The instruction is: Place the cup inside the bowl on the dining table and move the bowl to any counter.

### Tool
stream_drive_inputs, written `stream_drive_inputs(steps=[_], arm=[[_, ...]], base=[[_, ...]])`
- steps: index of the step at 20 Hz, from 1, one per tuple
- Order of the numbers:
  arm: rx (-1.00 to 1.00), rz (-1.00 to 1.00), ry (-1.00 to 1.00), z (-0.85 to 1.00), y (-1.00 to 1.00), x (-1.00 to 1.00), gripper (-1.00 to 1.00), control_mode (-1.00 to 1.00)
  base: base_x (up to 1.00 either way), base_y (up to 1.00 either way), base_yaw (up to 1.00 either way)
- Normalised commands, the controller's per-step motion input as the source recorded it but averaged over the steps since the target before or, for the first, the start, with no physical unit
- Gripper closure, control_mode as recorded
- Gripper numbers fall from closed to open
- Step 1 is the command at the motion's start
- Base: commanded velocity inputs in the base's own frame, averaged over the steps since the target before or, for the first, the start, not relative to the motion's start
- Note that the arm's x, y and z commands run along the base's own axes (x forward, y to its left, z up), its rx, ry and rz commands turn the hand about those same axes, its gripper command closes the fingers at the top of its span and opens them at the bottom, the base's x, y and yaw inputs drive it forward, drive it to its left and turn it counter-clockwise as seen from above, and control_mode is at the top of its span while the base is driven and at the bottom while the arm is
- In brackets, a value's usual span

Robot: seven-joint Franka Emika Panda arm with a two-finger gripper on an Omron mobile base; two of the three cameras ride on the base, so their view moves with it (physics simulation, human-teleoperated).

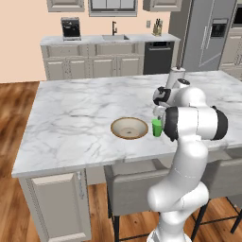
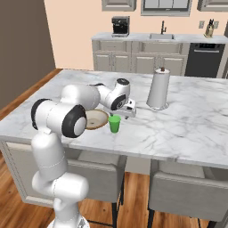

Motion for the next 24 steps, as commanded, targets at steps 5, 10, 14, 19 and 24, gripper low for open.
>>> stream_drive_inputs(steps=[5,10,14,19,24], arm=[[0.00,0.00,0.00,-0.16,0.00,0.00,-1.00,-1.00],[0.00,0.00,0.00,-0.13,0.00,0.00,-1.00,-1.00],[0.00,0.00,0.00,-0.07,0.00,0.03,-1.00,-1.00],[0.00,0.00,0.00,-0.03,0.00,0.11,-1.00,-1.00],[0.00,0.00,0.00,-0.03,0.00,0.12,-1.00,-1.00]], base=[[0.00,0.00,0.00],[0.00,0.00,0.00],[0.00,0.00,0.00],[0.00,0.00,0.00],[0.00,0.00,0.00]])
